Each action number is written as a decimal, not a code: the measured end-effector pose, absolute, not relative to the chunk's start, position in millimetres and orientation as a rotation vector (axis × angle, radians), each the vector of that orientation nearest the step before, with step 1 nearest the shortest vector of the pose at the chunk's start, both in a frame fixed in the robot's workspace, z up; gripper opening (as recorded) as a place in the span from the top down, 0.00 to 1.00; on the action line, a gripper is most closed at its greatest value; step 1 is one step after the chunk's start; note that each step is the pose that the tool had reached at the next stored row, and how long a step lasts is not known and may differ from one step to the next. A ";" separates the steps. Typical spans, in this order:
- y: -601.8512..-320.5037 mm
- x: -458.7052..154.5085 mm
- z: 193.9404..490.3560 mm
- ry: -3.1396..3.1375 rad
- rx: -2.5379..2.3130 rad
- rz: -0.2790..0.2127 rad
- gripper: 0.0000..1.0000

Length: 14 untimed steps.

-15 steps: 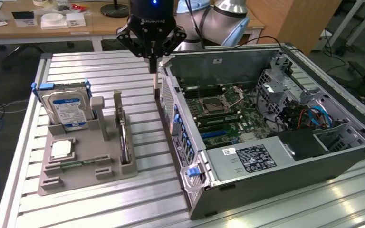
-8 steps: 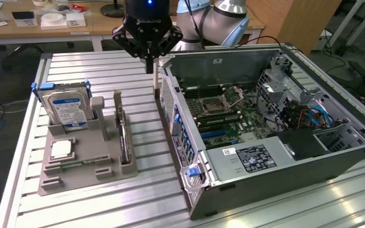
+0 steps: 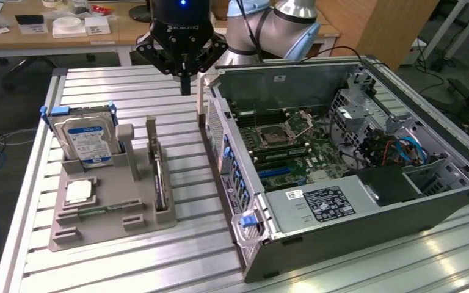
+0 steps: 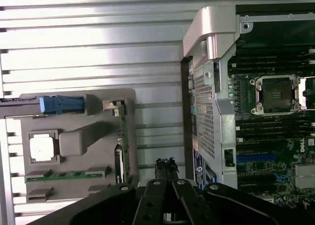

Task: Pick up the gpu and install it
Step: 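Reach for the gpu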

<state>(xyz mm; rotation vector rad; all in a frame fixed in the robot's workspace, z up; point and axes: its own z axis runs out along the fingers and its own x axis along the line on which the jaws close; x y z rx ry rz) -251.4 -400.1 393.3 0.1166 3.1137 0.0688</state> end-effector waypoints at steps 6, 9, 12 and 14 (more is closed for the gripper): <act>-400.4 -261.6 393.3 3.114 0.117 0.069 0.89; -400.7 -266.5 393.3 3.114 0.117 0.069 0.89; -401.0 -271.5 393.3 3.114 0.116 0.069 0.89; -401.5 -274.8 393.3 3.114 0.117 0.069 0.89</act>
